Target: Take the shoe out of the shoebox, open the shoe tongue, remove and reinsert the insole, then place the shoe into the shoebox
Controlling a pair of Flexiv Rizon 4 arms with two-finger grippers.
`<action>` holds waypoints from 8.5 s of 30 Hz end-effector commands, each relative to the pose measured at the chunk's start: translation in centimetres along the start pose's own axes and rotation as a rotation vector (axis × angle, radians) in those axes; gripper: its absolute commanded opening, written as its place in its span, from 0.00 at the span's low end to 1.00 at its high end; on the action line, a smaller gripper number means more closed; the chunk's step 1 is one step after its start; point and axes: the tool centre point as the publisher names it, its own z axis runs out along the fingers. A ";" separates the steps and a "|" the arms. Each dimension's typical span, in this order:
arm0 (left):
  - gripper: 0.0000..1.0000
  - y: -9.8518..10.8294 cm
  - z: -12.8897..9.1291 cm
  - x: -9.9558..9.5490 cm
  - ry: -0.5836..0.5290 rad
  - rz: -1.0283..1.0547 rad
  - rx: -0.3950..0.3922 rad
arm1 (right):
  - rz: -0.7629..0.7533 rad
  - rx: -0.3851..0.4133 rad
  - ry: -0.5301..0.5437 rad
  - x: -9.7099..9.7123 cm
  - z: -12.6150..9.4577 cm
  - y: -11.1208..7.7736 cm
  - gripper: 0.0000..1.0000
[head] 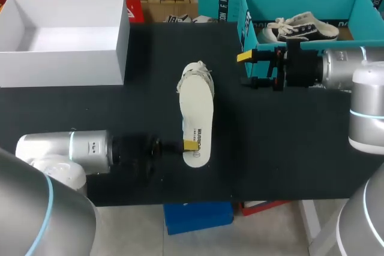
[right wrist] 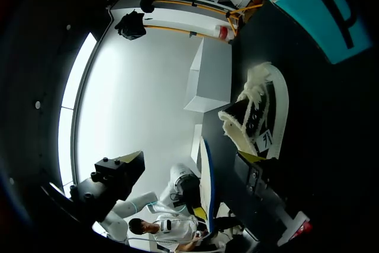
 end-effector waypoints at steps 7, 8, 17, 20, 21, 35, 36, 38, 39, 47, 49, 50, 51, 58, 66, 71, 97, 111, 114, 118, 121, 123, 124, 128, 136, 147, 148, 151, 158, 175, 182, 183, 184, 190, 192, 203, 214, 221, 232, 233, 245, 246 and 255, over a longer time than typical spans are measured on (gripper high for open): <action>0.00 3.4 0.9 0.0 0.018 0.000 -0.025 | 0.001 -0.002 -0.002 0.0 0.1 0.0 1.00; 0.00 3.7 0.9 0.0 0.015 0.001 -0.027 | 0.001 -0.002 -0.002 0.0 0.1 0.0 1.00; 0.00 4.7 1.2 -0.3 0.011 0.010 -0.023 | 0.001 -0.002 -0.002 0.0 0.1 0.0 1.00; 0.00 4.7 1.2 -0.3 0.011 0.010 -0.023 | 0.001 -0.002 -0.002 0.0 0.1 0.0 1.00; 0.00 4.7 1.2 -0.3 0.011 0.010 -0.023 | 0.001 -0.002 -0.002 0.0 0.1 0.0 1.00; 0.00 4.7 1.2 -0.3 0.011 0.010 -0.023 | -0.019 0.043 0.008 -0.2 0.9 0.2 1.00; 0.00 4.7 1.2 -0.3 0.011 0.010 -0.023 | -0.027 0.058 0.009 -0.2 1.1 0.3 1.00; 0.00 4.7 1.2 -0.3 0.011 0.010 -0.023 | -0.043 0.084 0.014 -0.3 1.6 0.4 1.00; 0.00 4.7 1.2 -0.3 0.011 0.010 -0.023 | -0.049 0.095 0.015 -0.4 1.8 0.4 1.00; 0.00 4.7 1.2 -0.3 0.011 0.010 -0.023 | -0.082 0.150 0.024 -0.9 3.2 0.1 1.00; 0.00 4.7 1.2 -0.3 0.011 0.010 -0.023 | -0.088 0.159 0.020 -1.1 3.5 -0.1 1.00; 0.00 4.7 1.2 -0.3 0.011 0.010 -0.023 | -0.090 0.164 0.019 -1.2 3.7 -0.2 1.00; 0.00 4.7 1.2 -0.3 0.011 0.010 -0.023 | -0.095 0.172 0.018 -1.3 3.8 -0.2 1.00; 0.00 4.7 1.2 -0.3 0.011 0.010 -0.023 | -0.094 0.186 0.014 -1.8 5.3 -1.0 1.00; 0.00 4.7 1.2 -0.3 0.011 0.010 -0.023 | -0.090 0.196 0.026 -2.5 7.0 -1.7 1.00; 0.00 4.7 1.2 -0.3 0.011 0.010 -0.023 | -0.082 0.200 0.028 -2.8 7.4 -2.1 1.00; 0.00 4.7 1.2 -0.3 0.011 0.010 -0.023 | -0.059 0.227 0.035 -3.4 8.8 -2.7 0.00; 0.00 4.7 1.2 -0.3 0.011 0.010 -0.023 | -0.053 0.242 0.037 -3.5 8.9 -2.8 0.00; 0.00 4.7 1.2 -0.4 0.019 0.015 -0.022 | -0.053 0.242 0.037 -3.5 8.9 -2.8 0.00; 0.00 4.7 1.0 -0.4 0.023 0.015 -0.024 | -0.053 0.242 0.037 -3.5 8.9 -2.8 0.00; 1.00 4.8 0.7 -0.5 0.037 0.009 -0.035 | -0.053 0.242 0.037 -3.5 8.9 -2.8 0.00; 1.00 4.8 0.3 -0.6 0.069 0.001 -0.045 | -0.053 0.242 0.037 -3.5 8.9 -2.8 0.00; 1.00 4.8 0.1 -0.6 0.080 -0.002 -0.049 | -0.053 0.242 0.037 -3.5 8.9 -2.8 0.00; 1.00 5.0 -1.0 -1.1 0.170 -0.043 -0.082 | -0.053 0.242 0.037 -3.5 8.9 -2.8 0.00; 1.00 5.4 -2.7 -2.4 0.346 -0.144 -0.089 | -0.053 0.242 0.037 -3.5 8.9 -2.8 0.00; 1.00 6.7 -3.5 -4.4 0.558 -0.198 -0.075 | -0.053 0.242 0.037 -3.5 8.9 -2.8 0.00; 1.00 6.9 -3.5 -4.6 0.572 -0.201 -0.067 | -0.053 0.242 0.037 -3.5 8.9 -2.8 0.00; 1.00 7.4 -3.3 -5.1 0.628 -0.204 -0.008 | -0.053 0.242 0.037 -3.5 8.9 -2.8 0.00; 1.00 9.4 -2.3 -7.1 0.817 -0.150 0.133 | -0.053 0.242 0.037 -3.5 8.9 -2.8 0.00; 1.00 10.9 0.3 -10.6 1.026 -0.057 0.188 | -0.053 0.242 0.037 -3.5 8.9 -2.8 0.00; 1.00 11.0 0.8 -10.9 1.090 -0.036 0.191 | -0.053 0.242 0.037 -3.5 8.9 -2.8 0.00; 1.00 11.0 0.9 -11.0 1.095 -0.035 0.192 | -0.053 0.242 0.037 -3.5 8.9 -2.8 0.00; 1.00 11.1 1.0 -11.0 1.096 -0.035 0.194 | -0.053 0.242 0.037 -3.5 8.9 -2.8 0.00; 1.00 11.2 1.6 -11.4 1.117 -0.020 0.203 | -0.053 0.242 0.037 -3.5 8.9 -2.8 0.00; 1.00 11.2 1.8 -11.4 1.129 -0.016 0.209 | -0.053 0.242 0.037 -3.5 8.9 -2.8 0.00; 1.00 9.9 2.5 -10.8 1.134 -0.018 0.238 | -0.053 0.242 0.037 -3.5 8.9 -2.8 0.00; 1.00 9.5 2.5 -10.8 1.118 -0.004 0.236 | -0.053 0.242 0.037 -3.5 8.9 -2.8 0.00; 1.00 9.5 2.5 -10.8 1.118 -0.004 0.236 | -0.053 0.242 0.037 -3.5 8.9 -2.8 0.00; 1.00 11.0 2.5 -9.1 1.139 -0.013 0.247 | -0.053 0.242 0.037 -3.5 8.9 -2.8 0.00; 1.00 11.1 2.5 -8.9 1.142 -0.014 0.249 | -0.053 0.242 0.037 -3.5 8.9 -2.8 0.00; 1.00 15.5 2.6 -7.5 1.201 -0.022 0.272 | -0.053 0.242 0.037 -3.5 8.9 -2.8 0.00; 1.00 15.9 2.6 -7.4 1.202 -0.026 0.271 | -0.053 0.242 0.037 -3.5 8.9 -2.8 0.00; 1.00 18.9 2.6 -6.2 1.225 -0.052 0.271 | -0.053 0.242 0.037 -3.5 8.9 -2.8 0.00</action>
